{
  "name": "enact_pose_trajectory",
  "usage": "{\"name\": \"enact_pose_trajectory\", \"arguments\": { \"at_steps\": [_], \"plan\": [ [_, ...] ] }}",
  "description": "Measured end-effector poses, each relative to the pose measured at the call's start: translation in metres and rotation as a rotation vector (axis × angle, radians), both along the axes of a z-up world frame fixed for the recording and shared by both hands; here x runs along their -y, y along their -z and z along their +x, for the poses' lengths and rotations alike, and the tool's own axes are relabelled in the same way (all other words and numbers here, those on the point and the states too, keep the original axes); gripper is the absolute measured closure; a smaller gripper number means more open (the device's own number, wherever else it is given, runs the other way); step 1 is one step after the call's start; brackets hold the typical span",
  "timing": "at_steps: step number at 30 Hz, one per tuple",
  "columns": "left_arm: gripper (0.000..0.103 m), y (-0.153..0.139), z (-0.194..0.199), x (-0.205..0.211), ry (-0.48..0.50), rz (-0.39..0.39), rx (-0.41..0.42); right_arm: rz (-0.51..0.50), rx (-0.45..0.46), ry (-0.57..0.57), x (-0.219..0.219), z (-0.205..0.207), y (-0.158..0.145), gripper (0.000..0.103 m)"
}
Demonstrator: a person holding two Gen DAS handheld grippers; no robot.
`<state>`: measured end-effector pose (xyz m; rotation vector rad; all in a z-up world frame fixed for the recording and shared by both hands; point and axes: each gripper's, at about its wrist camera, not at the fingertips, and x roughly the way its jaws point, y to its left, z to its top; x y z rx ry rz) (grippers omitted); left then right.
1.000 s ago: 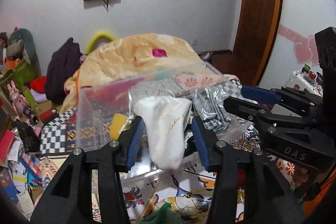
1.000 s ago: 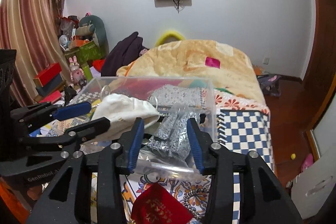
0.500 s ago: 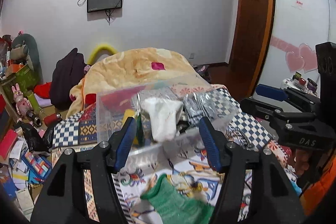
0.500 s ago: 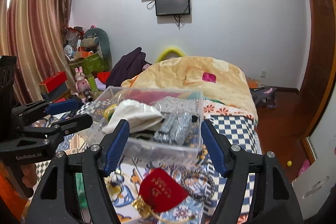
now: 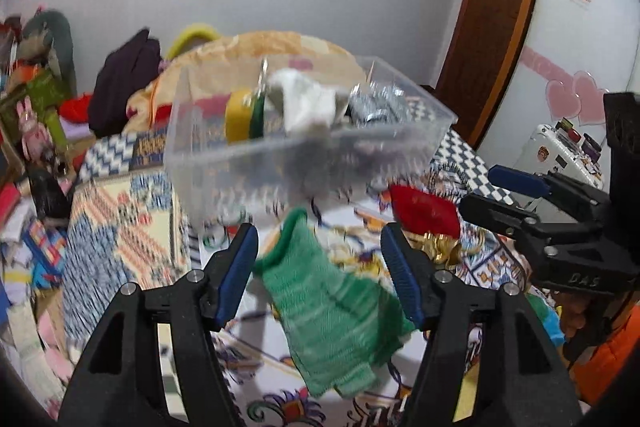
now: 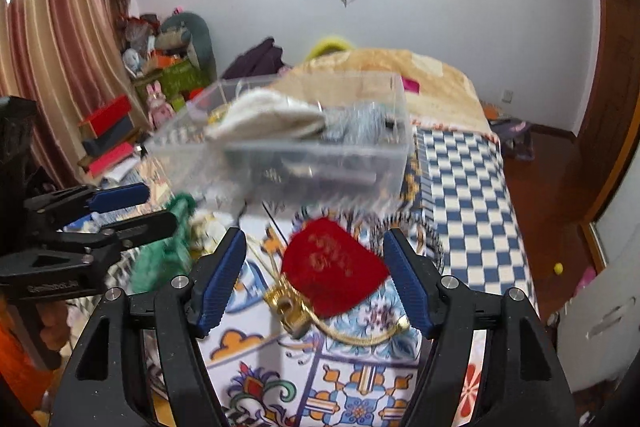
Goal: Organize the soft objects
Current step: 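Grasp the green knitted glove with the left tool while the right tool grasps the red pouch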
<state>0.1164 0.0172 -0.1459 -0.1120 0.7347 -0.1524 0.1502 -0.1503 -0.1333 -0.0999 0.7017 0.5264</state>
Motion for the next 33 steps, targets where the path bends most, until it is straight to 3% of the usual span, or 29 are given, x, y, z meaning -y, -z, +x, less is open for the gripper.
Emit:
{"name": "enact_pose_trajectory", "arguments": {
  "at_steps": [7,12,21,27,33],
  "plan": [
    [0.039,0.023,-0.015,0.002,-0.029,-0.024,-0.055,-0.005,-0.058,-0.001,0.0,0.003,0.023,0.038],
    [0.04,0.032,-0.015,-0.001,-0.026,-0.056,-0.076,-0.011,-0.099,-0.014,-0.004,0.004,0.034,0.06],
    [0.076,0.029,-0.021,-0.003,-0.005,-0.091,-0.063,0.002,-0.077,-0.031,-0.005,-0.001,0.029,0.085],
    [0.086,0.018,-0.027,-0.006,-0.01,-0.098,-0.033,0.014,-0.051,-0.038,-0.003,-0.004,0.024,0.09],
    [0.087,0.001,-0.033,-0.013,-0.024,-0.112,0.01,0.039,-0.006,-0.043,0.002,-0.011,0.008,0.091]
  ]
}}
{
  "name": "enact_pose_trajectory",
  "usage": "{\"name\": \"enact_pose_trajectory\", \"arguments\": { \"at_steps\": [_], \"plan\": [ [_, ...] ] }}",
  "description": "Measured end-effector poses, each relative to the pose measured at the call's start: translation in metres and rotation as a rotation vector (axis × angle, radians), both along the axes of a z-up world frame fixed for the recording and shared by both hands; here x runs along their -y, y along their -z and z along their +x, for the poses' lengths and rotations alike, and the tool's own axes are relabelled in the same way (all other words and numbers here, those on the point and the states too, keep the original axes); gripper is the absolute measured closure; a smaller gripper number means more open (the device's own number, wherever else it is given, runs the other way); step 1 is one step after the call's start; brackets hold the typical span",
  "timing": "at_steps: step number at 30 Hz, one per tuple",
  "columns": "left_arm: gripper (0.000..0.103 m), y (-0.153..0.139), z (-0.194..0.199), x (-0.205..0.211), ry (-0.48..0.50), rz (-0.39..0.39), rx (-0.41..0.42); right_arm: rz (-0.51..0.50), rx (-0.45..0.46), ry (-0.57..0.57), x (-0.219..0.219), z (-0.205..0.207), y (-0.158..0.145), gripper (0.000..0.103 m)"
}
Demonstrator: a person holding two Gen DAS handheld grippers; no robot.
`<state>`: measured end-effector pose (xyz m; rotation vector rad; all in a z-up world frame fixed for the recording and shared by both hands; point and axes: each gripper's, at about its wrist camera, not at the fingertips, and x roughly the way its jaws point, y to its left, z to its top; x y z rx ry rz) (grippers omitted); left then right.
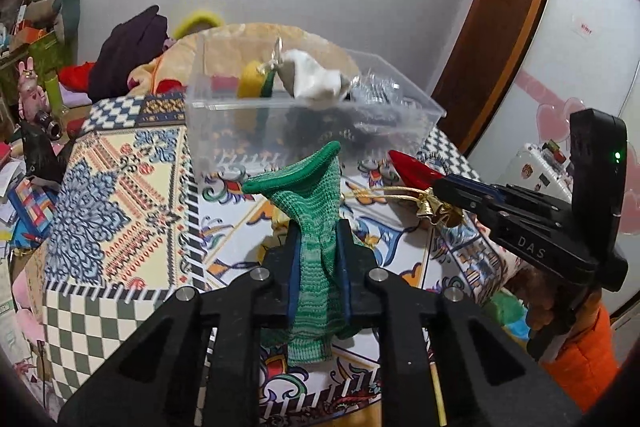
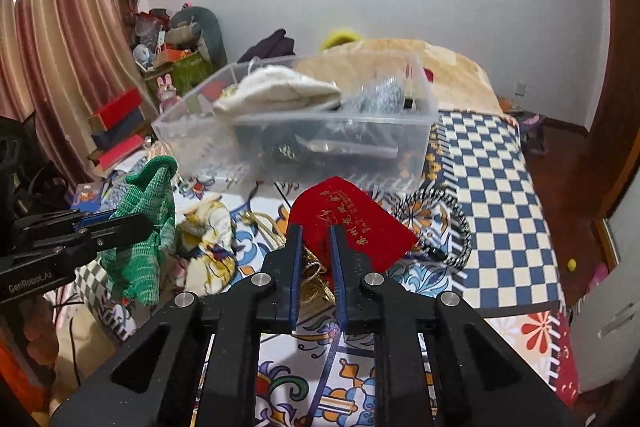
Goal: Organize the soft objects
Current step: 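Grasp the green knitted glove with the left tool while the right tool grasps the red pouch, then drop the glove into the box with the left tool while the right tool drops the red pouch in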
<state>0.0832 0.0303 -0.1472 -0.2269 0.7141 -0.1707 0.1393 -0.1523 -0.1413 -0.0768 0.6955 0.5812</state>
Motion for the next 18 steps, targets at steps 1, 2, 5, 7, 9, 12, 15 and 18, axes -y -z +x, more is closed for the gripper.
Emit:
{"name": "enact_pose_trajectory", "arguments": {
  "at_steps": [1,2,5,7,9,12,15,18],
  "plan": [
    [0.087,-0.004,-0.001,-0.001,-0.005,0.003,0.01,0.004,0.009,0.001,0.001,-0.001,-0.003,0.091],
    [0.087,-0.006,-0.001,-0.002,-0.008,0.005,0.018,0.009,0.018,0.001,0.002,-0.003,-0.006,0.091],
    [0.087,-0.016,-0.002,-0.006,-0.021,0.01,0.047,0.02,0.043,0.005,0.004,-0.006,-0.016,0.091],
    [0.087,-0.023,-0.002,-0.01,-0.034,0.005,0.067,0.033,0.061,0.007,0.006,-0.009,-0.023,0.091],
    [0.087,-0.03,-0.002,-0.014,-0.047,0.005,0.088,0.045,0.081,0.004,0.007,-0.011,-0.031,0.091],
    [0.087,-0.038,0.0,-0.018,-0.068,0.028,0.114,0.057,0.118,0.0,0.007,-0.014,-0.044,0.091],
    [0.087,-0.048,0.006,-0.024,-0.09,0.029,0.137,0.068,0.156,-0.009,0.005,-0.016,-0.056,0.091],
    [0.087,-0.059,0.013,-0.03,-0.114,0.016,0.166,0.08,0.198,-0.019,0.001,-0.014,-0.069,0.091]
  ]
}}
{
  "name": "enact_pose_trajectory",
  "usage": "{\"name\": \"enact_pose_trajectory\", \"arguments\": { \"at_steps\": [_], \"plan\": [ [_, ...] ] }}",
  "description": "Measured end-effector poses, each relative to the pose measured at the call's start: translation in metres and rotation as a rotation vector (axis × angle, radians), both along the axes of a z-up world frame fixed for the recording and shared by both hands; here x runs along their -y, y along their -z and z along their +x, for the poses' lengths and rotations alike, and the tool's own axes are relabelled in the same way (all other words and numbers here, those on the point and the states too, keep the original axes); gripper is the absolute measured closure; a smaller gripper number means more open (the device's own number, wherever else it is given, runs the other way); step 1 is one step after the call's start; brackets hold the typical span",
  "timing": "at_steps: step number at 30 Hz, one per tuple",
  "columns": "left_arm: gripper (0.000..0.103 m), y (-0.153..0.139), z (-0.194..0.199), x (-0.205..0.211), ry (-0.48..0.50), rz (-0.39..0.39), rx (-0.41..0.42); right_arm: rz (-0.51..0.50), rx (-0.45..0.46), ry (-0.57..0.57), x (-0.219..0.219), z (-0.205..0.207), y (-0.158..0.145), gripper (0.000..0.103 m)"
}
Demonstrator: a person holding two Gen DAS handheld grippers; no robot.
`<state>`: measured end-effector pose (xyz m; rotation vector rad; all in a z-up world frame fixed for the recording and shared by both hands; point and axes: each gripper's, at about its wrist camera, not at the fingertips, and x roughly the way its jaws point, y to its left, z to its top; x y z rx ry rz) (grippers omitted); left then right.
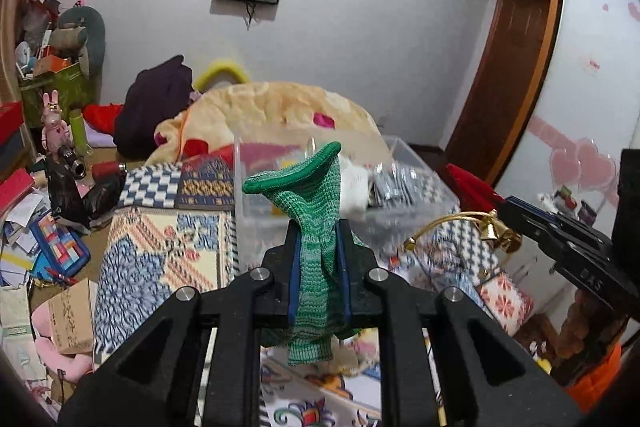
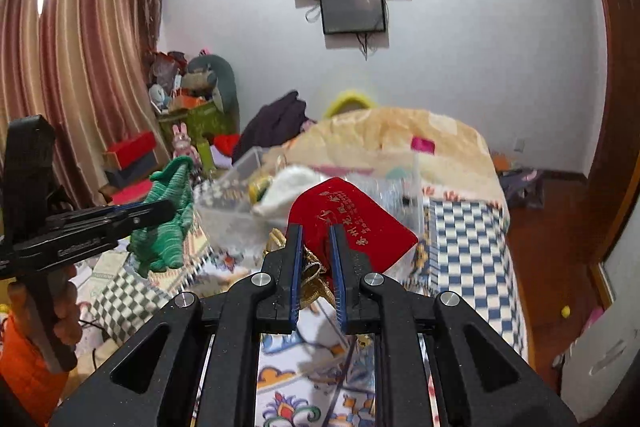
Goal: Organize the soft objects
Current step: 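Drop the glove into the box with the left tool while the right tool drops the red pouch in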
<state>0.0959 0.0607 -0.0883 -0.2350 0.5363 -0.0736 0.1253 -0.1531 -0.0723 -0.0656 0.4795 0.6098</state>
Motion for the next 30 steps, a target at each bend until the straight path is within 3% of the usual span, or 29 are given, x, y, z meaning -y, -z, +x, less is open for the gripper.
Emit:
{"name": "enact_pose_trajectory", "arguments": {
  "at_steps": [8,14,22,30],
  "plan": [
    [0.087,-0.021,0.025,-0.003,-0.056,0.052,0.07,0.022,0.078,-0.016,-0.016,0.013,-0.021,0.091],
    [0.087,-0.016,0.058,-0.005,-0.09,0.09,0.056,0.016,0.101,-0.011,-0.028,0.026,-0.024,0.091],
    [0.087,0.005,0.09,-0.007,-0.086,0.093,-0.001,-0.015,0.063,0.007,-0.041,0.051,-0.01,0.091],
    [0.087,0.02,0.104,0.0,-0.083,0.134,-0.029,-0.068,-0.031,0.009,-0.058,0.08,0.018,0.091]
  ]
}}
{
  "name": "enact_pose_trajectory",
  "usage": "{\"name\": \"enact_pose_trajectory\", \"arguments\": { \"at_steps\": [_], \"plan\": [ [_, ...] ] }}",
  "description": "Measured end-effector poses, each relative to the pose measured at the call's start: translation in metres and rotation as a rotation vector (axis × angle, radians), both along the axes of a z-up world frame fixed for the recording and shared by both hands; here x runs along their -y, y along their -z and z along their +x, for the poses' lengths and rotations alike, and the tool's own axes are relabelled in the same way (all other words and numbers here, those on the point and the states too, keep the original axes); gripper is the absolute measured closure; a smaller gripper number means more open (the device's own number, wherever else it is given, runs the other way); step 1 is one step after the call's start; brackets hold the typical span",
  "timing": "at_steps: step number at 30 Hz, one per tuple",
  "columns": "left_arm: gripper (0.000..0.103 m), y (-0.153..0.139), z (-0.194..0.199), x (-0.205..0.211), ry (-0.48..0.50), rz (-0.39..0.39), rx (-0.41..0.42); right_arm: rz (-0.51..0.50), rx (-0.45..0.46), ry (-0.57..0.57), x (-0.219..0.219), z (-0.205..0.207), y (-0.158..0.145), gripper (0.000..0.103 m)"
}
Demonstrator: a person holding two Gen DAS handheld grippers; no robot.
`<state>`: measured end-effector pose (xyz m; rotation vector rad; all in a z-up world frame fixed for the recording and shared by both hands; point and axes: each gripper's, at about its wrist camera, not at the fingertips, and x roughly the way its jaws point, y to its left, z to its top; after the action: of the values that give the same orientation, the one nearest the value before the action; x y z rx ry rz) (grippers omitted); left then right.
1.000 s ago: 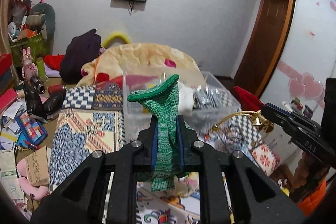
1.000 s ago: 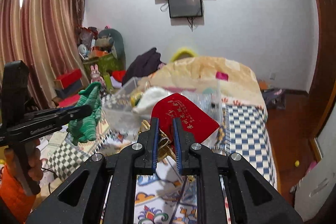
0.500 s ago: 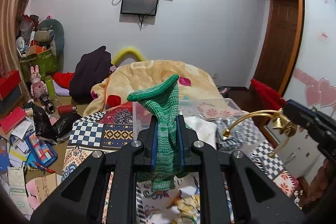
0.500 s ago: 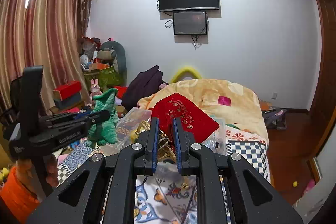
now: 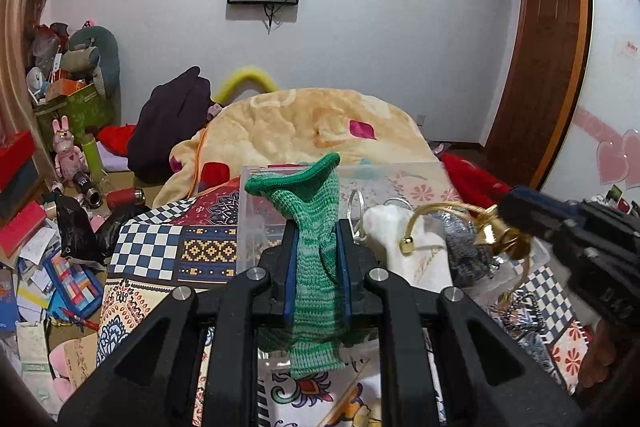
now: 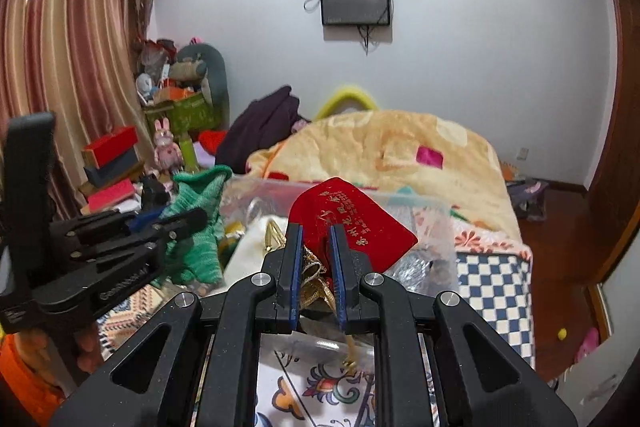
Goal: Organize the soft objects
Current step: 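Drop the glove into the box with the left tool while the right tool drops the red pouch in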
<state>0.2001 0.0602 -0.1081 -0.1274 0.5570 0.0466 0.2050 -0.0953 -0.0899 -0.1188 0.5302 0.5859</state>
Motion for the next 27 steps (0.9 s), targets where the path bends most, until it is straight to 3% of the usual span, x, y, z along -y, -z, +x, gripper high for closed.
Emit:
{"name": "enact_pose_trajectory", "arguments": {
  "at_steps": [5,7,9,14,20,25,27],
  "plan": [
    [0.086,0.004,0.003,0.0,0.003,0.015,-0.008,-0.026,-0.054,0.002,-0.004,0.009,0.014,0.091],
    [0.08,0.004,0.004,0.0,0.002,0.013,-0.014,-0.036,-0.071,0.001,-0.005,0.011,0.018,0.091],
    [0.067,0.005,0.004,-0.001,0.003,0.004,-0.024,-0.046,-0.083,-0.003,-0.006,0.012,0.021,0.09],
    [0.056,0.004,0.002,0.0,0.023,-0.003,-0.036,-0.068,-0.092,-0.013,-0.006,0.009,0.02,0.086],
    [0.046,-0.01,-0.013,0.003,0.056,-0.004,-0.005,-0.055,-0.095,-0.018,0.001,0.004,0.009,0.071],
    [0.039,-0.028,-0.033,0.005,0.081,-0.007,0.043,-0.026,-0.044,-0.011,0.015,-0.011,-0.012,0.06],
    [0.029,-0.037,-0.043,0.007,0.087,-0.008,0.069,-0.017,-0.022,-0.007,0.019,-0.017,-0.019,0.054]
  ]
}}
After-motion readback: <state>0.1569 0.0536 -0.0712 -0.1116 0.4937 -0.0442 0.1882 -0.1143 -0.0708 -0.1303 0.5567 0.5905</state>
